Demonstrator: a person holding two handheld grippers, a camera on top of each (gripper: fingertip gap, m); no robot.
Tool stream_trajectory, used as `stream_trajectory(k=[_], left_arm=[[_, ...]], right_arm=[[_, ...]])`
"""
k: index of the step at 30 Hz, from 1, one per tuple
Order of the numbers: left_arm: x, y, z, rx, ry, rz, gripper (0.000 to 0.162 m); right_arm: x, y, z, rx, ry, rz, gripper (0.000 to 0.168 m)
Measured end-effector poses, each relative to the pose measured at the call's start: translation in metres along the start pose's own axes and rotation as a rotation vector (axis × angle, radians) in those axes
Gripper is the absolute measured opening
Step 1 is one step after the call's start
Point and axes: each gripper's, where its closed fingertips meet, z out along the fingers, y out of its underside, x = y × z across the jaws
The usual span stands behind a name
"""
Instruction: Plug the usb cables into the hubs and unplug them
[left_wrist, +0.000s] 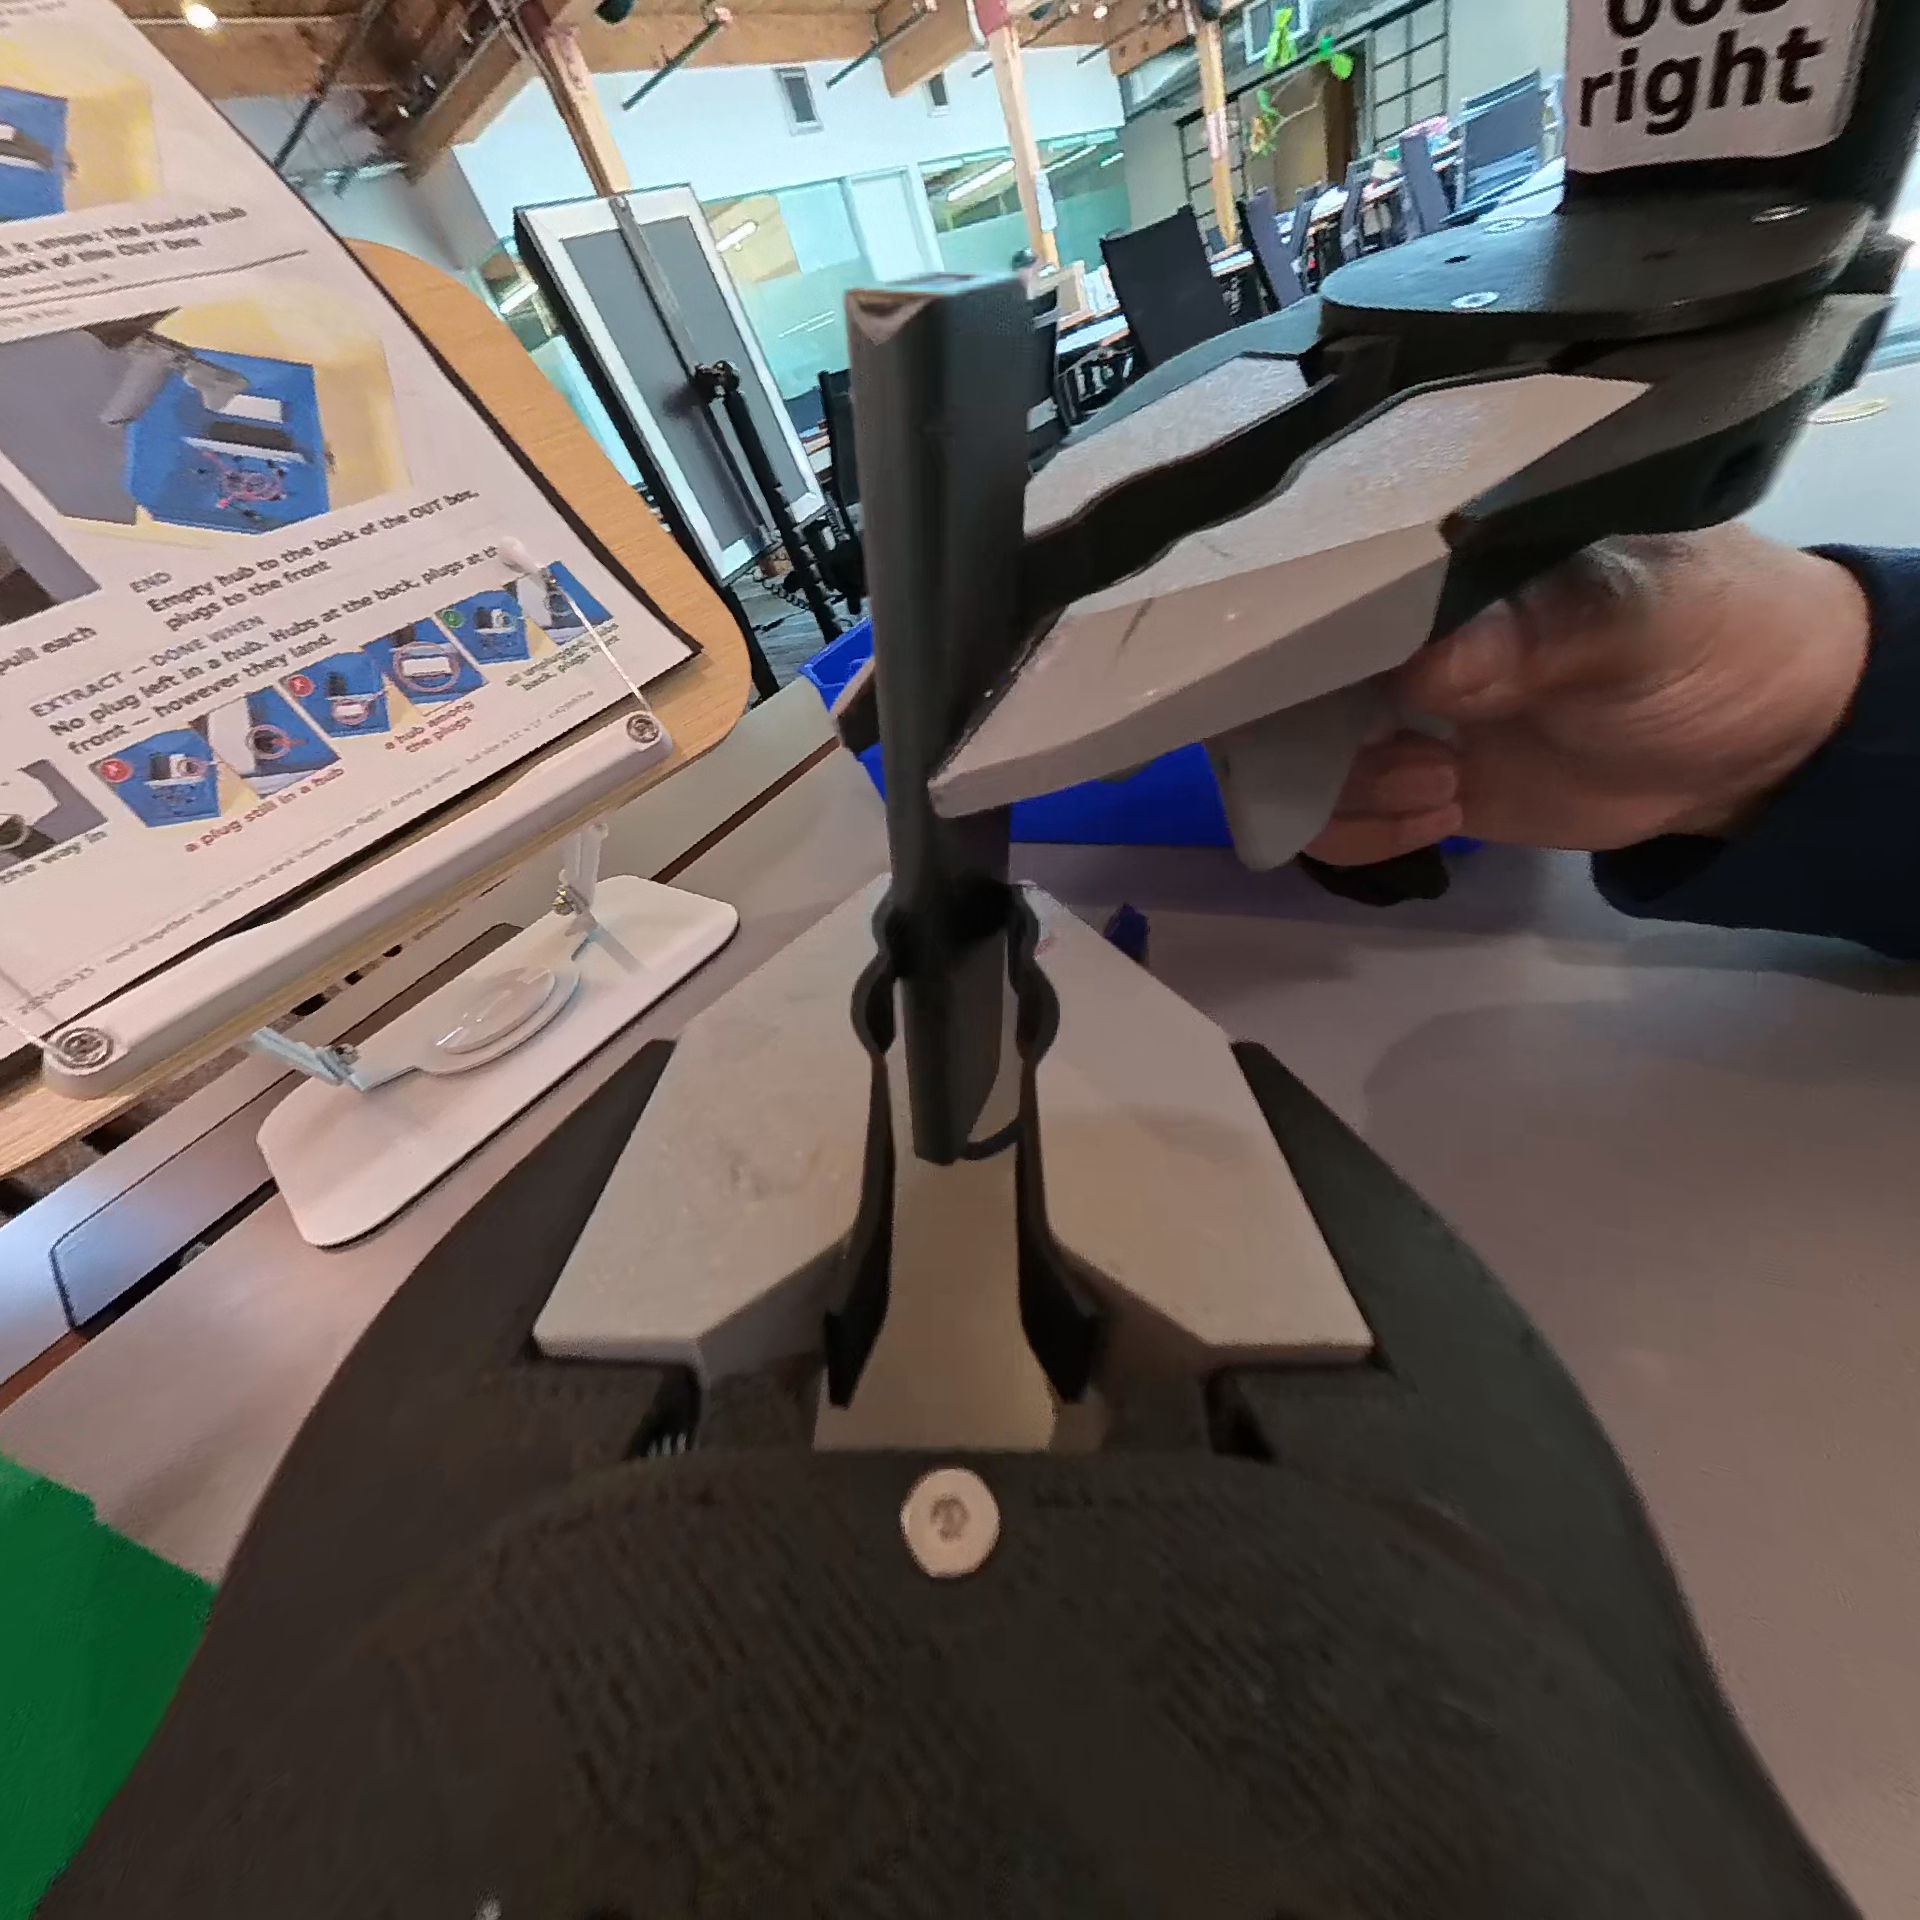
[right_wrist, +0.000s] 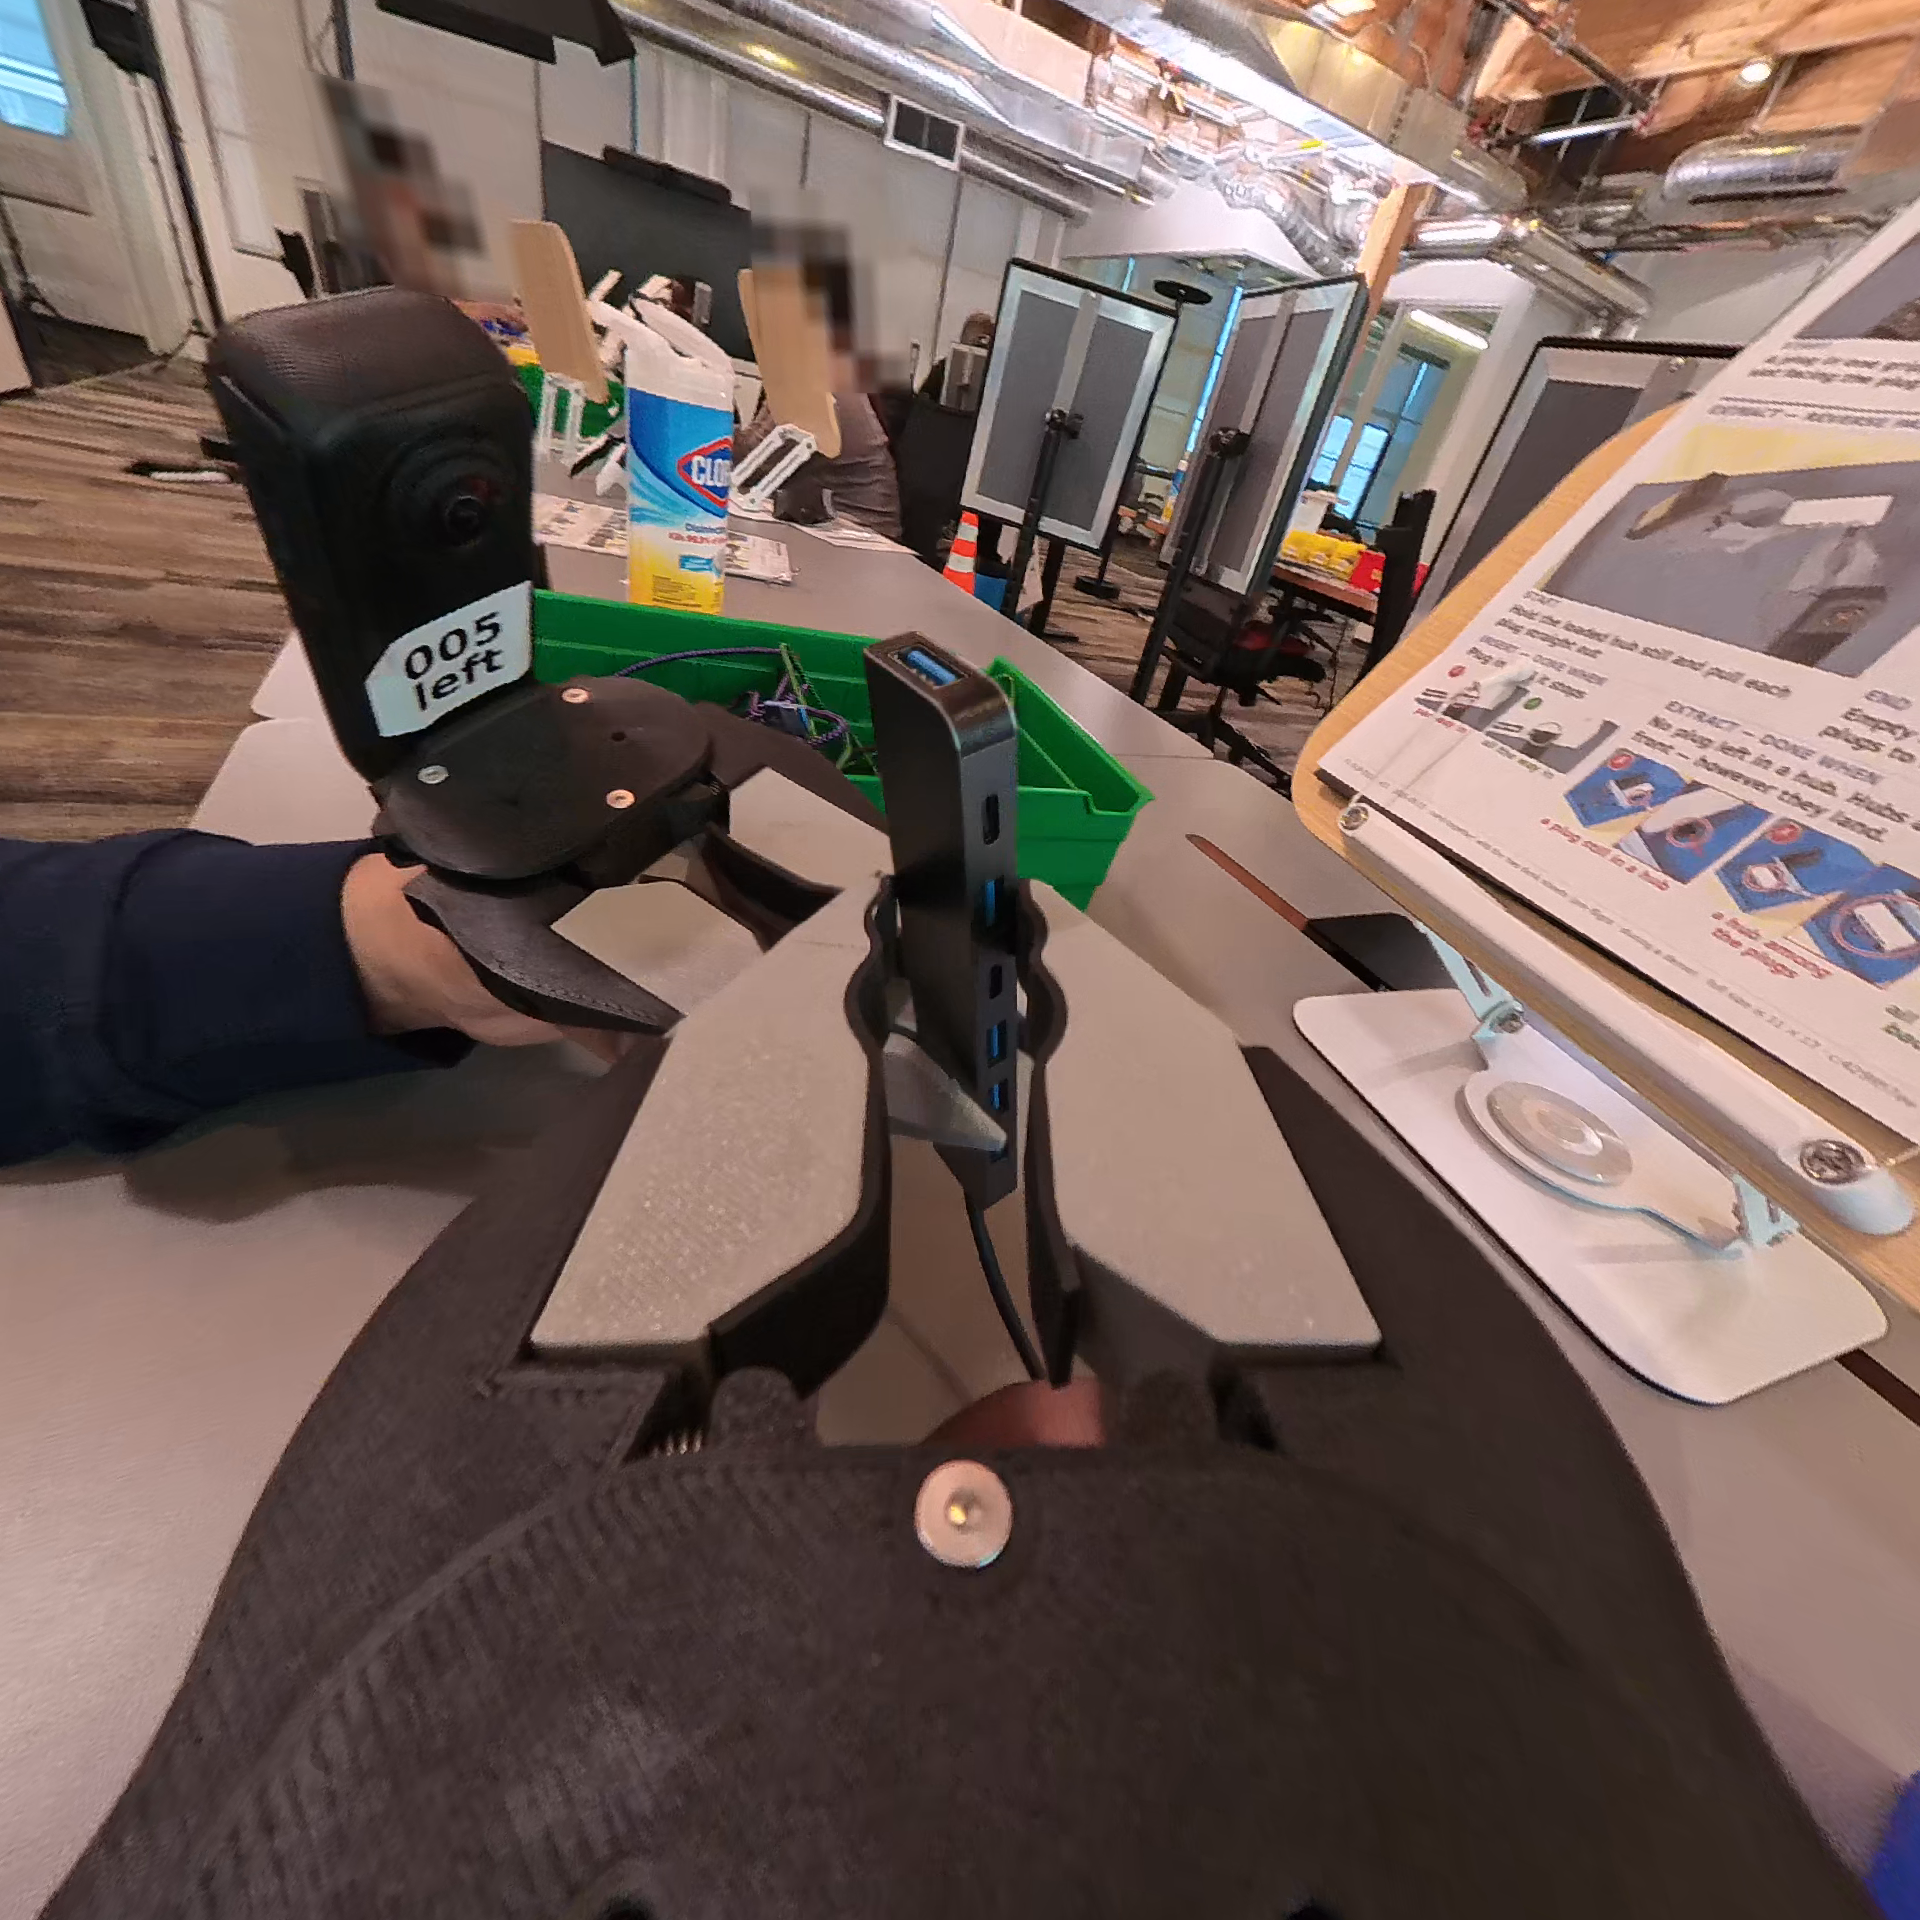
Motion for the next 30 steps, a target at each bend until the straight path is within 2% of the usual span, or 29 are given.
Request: stream_trajectory(k=[6, 8, 12, 22, 26, 30], left_arm=[[-0.006, -0.001, -0.001, 0.012, -0.022, -0.034, 0.017], [-0.009, 0.001, -0.001, 0.002, -0.039, -0.040, 0.019], [-0.011, 0.013, 0.000, -0.053, -0.028, -0.080, 0.012], [-0.013, 0.016, 0.001, -0.068, -0.045, -0.069, 0.014], [-0.033, 0.035, -0.002, -0.156, -0.146, -0.126, 0.014], [-0.056, 0.054, -0.008, -0.230, -0.252, -0.216, 0.022]], right_arm=[[0.019, 0.006, -0.003, -0.022, 0.083, 0.036, 0.017], [0.024, 0.007, -0.004, -0.023, 0.105, 0.043, 0.007], [0.030, 0.009, -0.006, -0.025, 0.124, 0.065, 0.007], [0.030, 0.011, -0.005, -0.056, 0.152, 0.012, 0.007], [0.034, 0.021, -0.003, -0.123, 0.195, -0.040, 0.007], [0.034, 0.028, 0.000, -0.162, 0.207, -0.061, 0.007]])
